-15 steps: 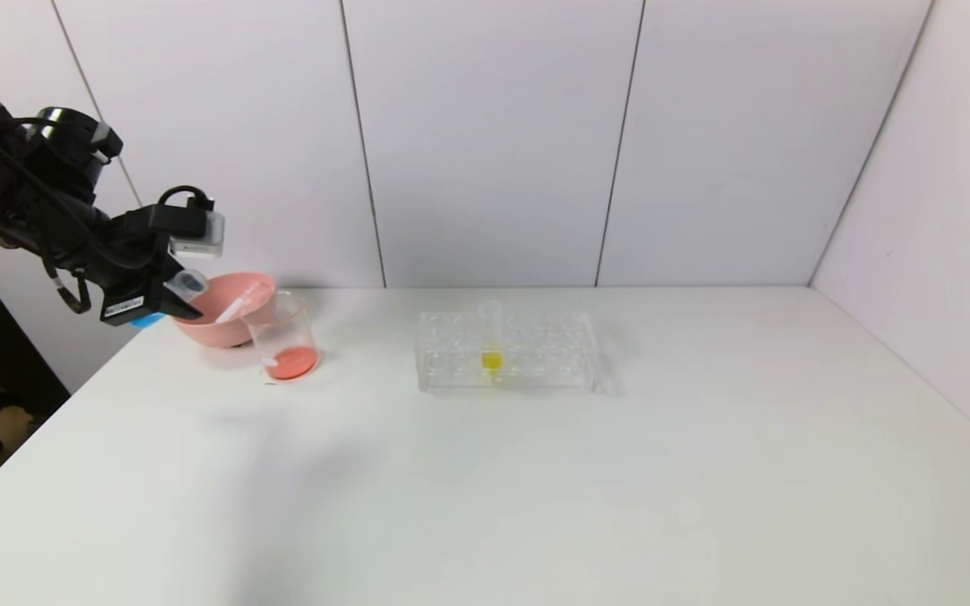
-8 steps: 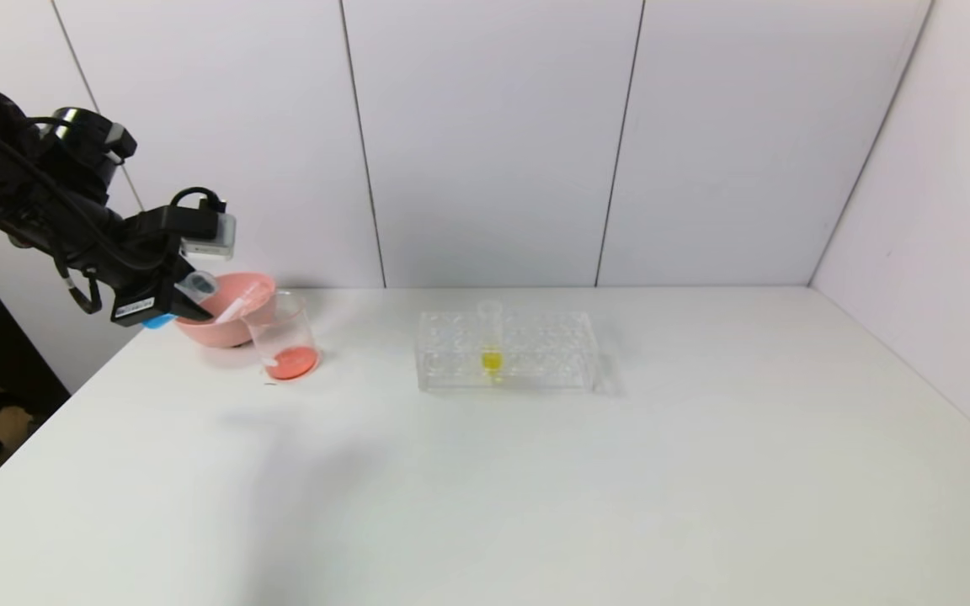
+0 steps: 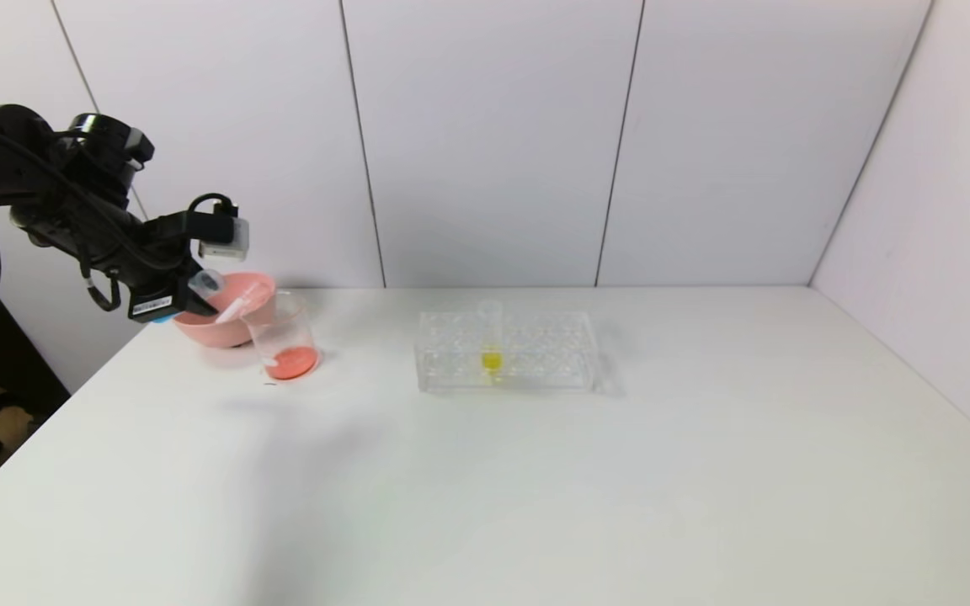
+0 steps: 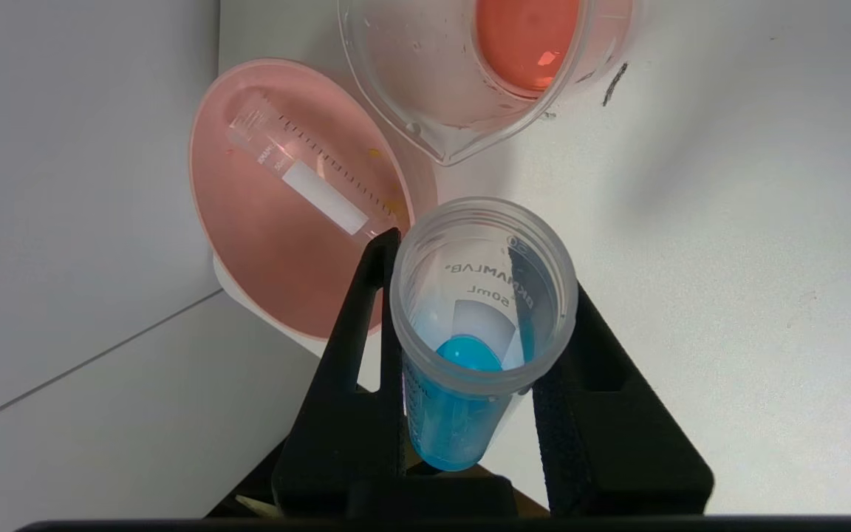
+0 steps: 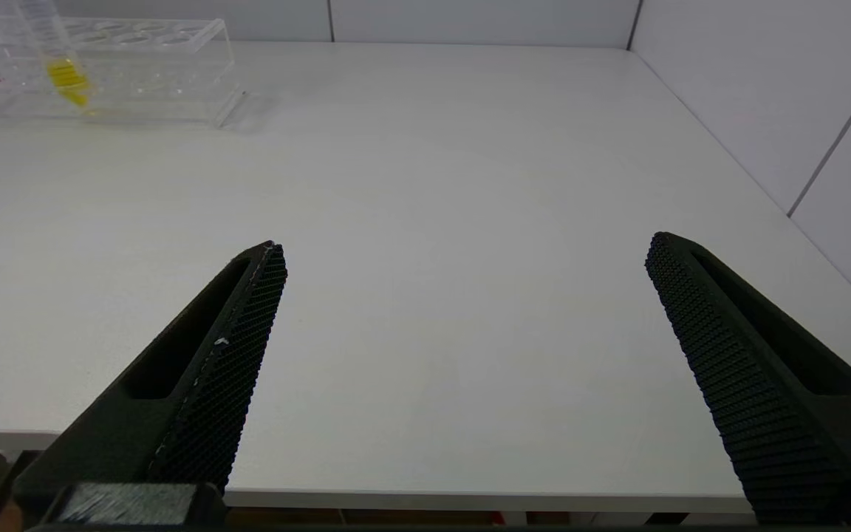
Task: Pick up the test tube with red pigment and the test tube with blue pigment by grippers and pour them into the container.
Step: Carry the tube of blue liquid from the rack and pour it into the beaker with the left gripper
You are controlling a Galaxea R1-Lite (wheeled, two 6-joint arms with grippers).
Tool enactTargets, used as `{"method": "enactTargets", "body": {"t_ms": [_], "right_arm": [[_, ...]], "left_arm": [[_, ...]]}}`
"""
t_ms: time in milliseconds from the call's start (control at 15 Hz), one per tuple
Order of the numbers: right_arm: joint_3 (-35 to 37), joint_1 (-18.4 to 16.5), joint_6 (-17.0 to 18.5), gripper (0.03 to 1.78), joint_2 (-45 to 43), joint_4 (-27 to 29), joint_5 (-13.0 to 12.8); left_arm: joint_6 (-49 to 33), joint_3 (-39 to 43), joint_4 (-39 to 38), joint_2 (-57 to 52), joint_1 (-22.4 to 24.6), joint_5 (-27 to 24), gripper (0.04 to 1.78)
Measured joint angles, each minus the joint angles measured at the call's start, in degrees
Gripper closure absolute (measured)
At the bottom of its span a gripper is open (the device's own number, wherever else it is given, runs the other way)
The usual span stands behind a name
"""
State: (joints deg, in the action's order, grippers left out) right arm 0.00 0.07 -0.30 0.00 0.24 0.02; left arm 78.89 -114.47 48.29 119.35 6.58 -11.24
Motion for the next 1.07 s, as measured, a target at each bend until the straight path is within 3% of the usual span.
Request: {"method": "enactTargets", "body": {"t_ms": [533, 1067], "right_arm": [[0.00, 0.00, 0.00, 0.04, 0.00, 0.02, 0.00], [0.00, 0.00, -0.02, 0.04, 0.00, 0.02, 0.05]], "left_arm": [[-2.21, -0.33, -3.15, 2.73, -2.12, 6.64, 1.32], [-1.94, -0.85, -3.80, 2.93, -3.19, 8.07, 1.32]]}}
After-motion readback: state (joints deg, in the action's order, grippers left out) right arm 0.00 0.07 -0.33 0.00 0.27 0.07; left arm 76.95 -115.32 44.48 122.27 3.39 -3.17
